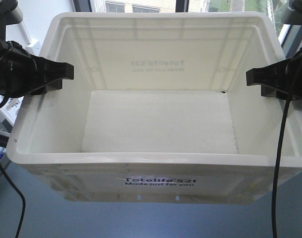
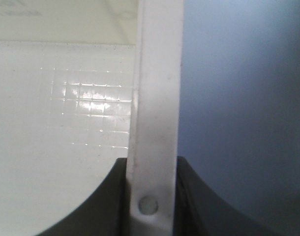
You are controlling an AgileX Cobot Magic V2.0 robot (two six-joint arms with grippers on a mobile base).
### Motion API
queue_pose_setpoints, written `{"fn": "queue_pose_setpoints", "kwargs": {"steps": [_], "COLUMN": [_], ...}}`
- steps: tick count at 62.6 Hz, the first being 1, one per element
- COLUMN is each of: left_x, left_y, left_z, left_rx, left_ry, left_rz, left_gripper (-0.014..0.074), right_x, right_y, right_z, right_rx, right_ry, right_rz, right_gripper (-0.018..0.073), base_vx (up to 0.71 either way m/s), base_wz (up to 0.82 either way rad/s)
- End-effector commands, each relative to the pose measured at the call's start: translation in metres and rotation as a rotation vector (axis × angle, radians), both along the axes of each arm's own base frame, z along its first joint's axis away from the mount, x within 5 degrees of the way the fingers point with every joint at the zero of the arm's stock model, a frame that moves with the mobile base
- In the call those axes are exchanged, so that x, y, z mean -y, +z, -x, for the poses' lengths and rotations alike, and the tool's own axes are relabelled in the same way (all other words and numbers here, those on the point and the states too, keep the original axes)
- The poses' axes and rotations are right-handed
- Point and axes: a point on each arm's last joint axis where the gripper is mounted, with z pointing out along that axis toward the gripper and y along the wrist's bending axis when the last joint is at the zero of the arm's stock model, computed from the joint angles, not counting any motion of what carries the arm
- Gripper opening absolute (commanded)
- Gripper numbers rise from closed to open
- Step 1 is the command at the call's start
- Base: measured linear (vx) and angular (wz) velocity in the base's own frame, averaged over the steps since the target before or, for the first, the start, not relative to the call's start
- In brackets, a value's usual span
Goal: Move bin from left to right shelf
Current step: 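Keep holding the crate with both grippers while driving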
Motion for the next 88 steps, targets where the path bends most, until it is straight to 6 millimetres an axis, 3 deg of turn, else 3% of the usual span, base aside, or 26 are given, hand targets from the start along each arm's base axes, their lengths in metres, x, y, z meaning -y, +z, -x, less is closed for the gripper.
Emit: {"fn": "queue_pose_setpoints", "kwargs": {"steps": [1, 88], "left_x": [-0.0041, -0.0041], "left_y": [0.0297, 0.0297], "left_z": [0.0041, 0.0041], "left_rx": [0.171, 0.171], "left_ry": [-0.011, -0.011], "left_rz": [0.025, 0.025], "left_gripper": [0.0073, 0.0073], "right_x": [0.0089, 0.0089], "right_y": [0.0262, 0.0262], "right_z": [-0.0003, -0.0003], "right_rx": [0.184, 0.184], "right_ry": [-0.004, -0.004], "right_rz": [0.040, 0.040], "right_gripper": [0.0001, 0.0001], "base_vx": [0.12, 0.11], "base_wz": [0.46, 0.43]}}
